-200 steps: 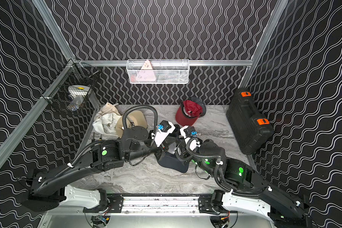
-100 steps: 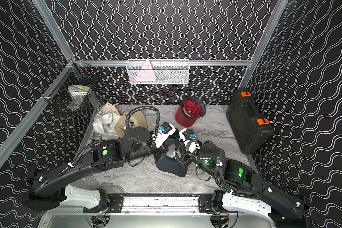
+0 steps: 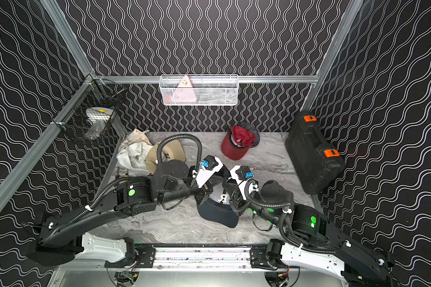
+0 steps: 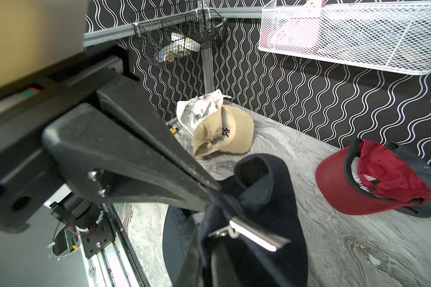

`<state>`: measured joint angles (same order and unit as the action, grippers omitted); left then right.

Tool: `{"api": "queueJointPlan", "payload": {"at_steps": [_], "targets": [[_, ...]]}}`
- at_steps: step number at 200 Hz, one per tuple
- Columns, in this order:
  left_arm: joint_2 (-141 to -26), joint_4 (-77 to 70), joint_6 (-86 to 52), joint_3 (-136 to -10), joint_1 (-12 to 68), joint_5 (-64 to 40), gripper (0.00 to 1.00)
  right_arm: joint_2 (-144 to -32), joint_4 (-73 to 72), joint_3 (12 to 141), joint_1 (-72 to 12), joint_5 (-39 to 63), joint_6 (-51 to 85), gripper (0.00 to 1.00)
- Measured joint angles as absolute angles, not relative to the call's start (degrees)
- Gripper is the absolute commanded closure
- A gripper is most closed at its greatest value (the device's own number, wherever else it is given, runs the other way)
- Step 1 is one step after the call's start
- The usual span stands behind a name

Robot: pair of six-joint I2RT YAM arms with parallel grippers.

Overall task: Open the adjustable buckle of the baseball cap
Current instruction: Open the adjustable buckle on the baseball cap.

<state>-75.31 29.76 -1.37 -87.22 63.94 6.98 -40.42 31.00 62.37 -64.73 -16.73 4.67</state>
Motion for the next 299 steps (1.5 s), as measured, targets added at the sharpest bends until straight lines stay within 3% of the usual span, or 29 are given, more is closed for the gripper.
{"api": "queueJointPlan", "payload": {"at_steps": [165,260,280,299], "targets": [[-73.63,27.81,-0.12,-86.5,64.16,2.92,1.0,-39.29,40.53,69.52,-64.73,-5.26,11.07,0.94],[-72.25,25.58,-0.14,-84.97,64.03,3.86,1.0,-39.53,43.0,69.95,-64.9,-14.06,11.09,0.95],[-70.5,36.6,-0.23,-84.33,62.39,13.37,1.0,-36.73,44.29,70.5,-64.4,-26.3,12.53,0.95],[-70.39,40.62,-0.12,-83.9,62.48,15.42,1.0,-36.21,43.62,70.72,-64.53,-30.65,12.64,0.95]]}}
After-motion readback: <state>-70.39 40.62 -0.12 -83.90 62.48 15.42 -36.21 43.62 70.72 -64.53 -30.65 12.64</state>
